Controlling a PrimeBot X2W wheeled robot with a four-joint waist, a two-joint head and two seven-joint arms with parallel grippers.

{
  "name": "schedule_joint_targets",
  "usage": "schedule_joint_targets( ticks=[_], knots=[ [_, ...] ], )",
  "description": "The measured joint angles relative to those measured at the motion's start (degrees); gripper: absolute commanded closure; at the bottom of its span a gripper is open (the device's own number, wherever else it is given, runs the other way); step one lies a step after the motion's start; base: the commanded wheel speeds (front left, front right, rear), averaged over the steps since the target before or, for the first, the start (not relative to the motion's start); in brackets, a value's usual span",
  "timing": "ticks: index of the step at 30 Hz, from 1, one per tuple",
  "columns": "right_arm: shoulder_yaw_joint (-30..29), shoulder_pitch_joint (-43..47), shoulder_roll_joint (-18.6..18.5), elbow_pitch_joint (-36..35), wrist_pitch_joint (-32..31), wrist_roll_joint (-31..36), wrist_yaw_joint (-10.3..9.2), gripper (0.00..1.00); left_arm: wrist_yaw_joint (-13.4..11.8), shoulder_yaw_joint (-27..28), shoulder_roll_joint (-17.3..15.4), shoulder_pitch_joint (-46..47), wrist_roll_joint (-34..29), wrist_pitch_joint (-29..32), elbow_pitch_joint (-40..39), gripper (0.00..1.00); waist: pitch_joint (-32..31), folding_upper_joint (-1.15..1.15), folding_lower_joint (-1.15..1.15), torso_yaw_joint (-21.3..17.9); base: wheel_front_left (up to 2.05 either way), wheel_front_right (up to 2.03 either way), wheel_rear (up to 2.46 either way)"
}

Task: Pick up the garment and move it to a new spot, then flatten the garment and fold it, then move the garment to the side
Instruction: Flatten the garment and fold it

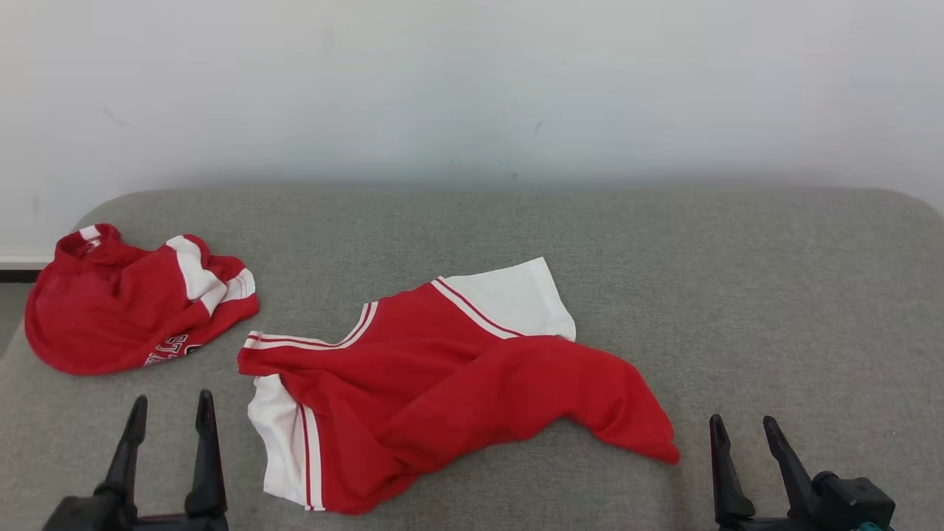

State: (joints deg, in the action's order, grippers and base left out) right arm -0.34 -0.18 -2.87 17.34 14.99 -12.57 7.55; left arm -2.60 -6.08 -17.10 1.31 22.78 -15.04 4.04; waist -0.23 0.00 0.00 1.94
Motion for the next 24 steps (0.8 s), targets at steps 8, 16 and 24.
schedule_joint_targets(
  ticks=[8, 16, 24],
  knots=[
    [0.07, 0.28, 0.0, 0.03, 0.0, -0.01, 0.0, 0.0, 1.18, 2.78, 4.24, -5.81, -4.26, 0.0, -2.21, 0.0, 0.09, 0.0, 0.0, 0.72, 0.0, 0.0, 0.0],
    [0.34, 0.36, 0.0, 0.74, 0.0, -0.09, 0.0, 0.0, 3.78, 5.01, 6.7, -7.27, -7.62, 0.0, -1.34, 0.0, 0.15, 0.0, 0.0, 0.85, 0.0, 0.0, 0.0],
    [2.65, -1.24, -1.49, 2.5, -0.13, -0.2, 0.0, 0.0, 6.19, 6.61, 9.09, -6.93, -10.05, 0.0, 0.0, 0.0, 0.78, 0.0, 0.01, 0.86, 0.0, 0.0, 0.0]
  ],
)
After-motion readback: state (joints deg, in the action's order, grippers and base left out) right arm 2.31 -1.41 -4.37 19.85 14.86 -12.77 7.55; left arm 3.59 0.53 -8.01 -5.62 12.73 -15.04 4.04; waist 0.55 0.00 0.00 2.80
